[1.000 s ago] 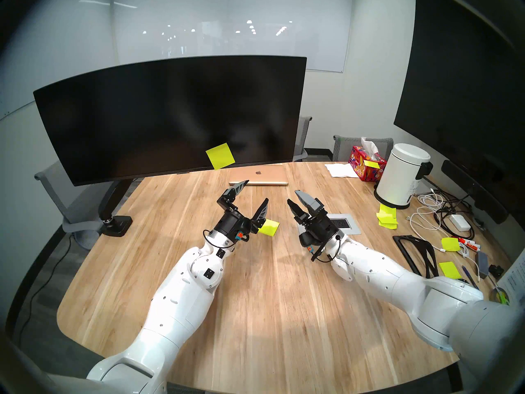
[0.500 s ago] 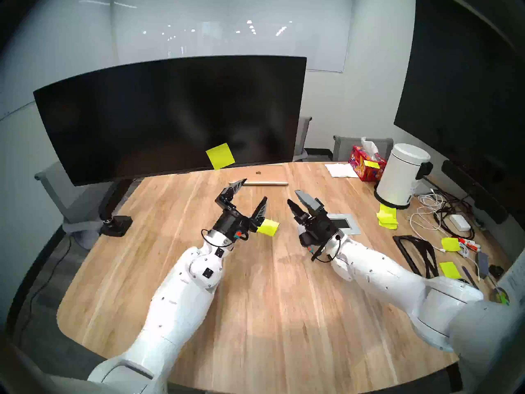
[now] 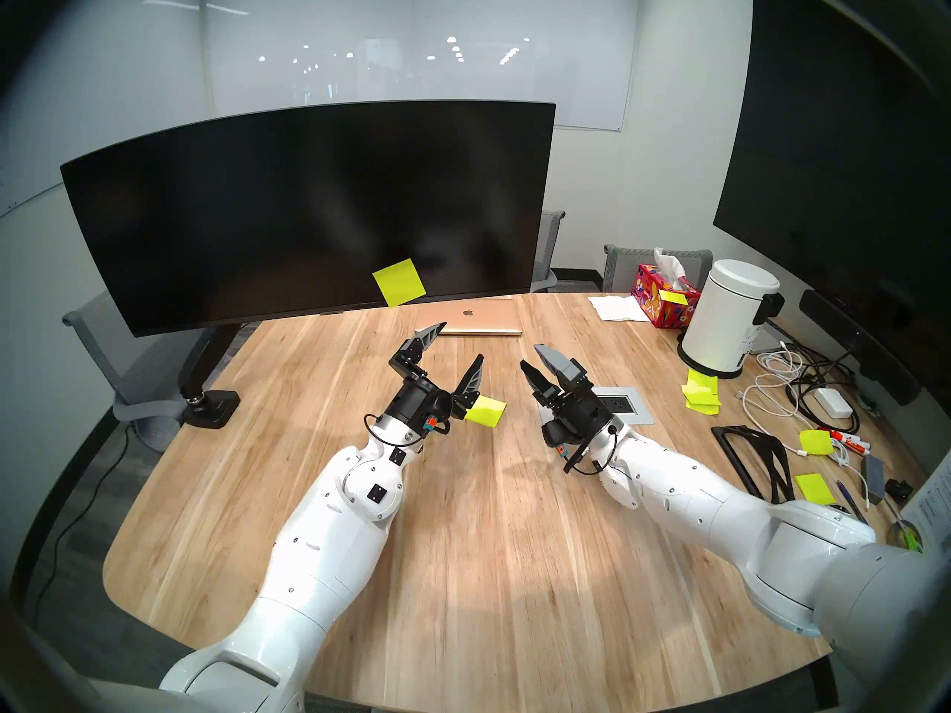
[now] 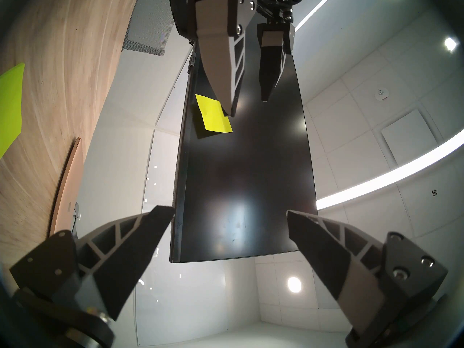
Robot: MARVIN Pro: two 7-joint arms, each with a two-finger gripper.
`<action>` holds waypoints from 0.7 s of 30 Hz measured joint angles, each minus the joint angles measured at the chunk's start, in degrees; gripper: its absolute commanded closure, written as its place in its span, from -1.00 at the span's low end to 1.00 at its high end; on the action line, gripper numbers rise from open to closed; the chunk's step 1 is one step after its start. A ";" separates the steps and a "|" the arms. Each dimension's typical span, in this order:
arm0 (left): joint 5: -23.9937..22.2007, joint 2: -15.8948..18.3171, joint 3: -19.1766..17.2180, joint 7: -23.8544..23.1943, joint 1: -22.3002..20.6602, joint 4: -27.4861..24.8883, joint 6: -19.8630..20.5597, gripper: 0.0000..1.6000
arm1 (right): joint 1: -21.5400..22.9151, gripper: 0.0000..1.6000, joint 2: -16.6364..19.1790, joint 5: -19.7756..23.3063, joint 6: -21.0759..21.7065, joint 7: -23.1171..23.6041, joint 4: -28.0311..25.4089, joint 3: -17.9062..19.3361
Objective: Peel one sticky note off the pad and stick it onto the monitor, then press it flat
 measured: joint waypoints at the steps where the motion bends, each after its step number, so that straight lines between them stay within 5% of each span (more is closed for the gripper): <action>1: 0.00 -0.01 0.00 0.00 0.00 0.00 0.00 -1.00 | 0.00 -1.00 0.00 0.00 0.00 0.00 0.00 0.00; 21: 0.12 -0.10 -0.03 -0.01 0.00 -0.02 -0.01 -1.00 | -0.01 -1.00 0.00 0.00 -0.01 0.00 0.00 0.01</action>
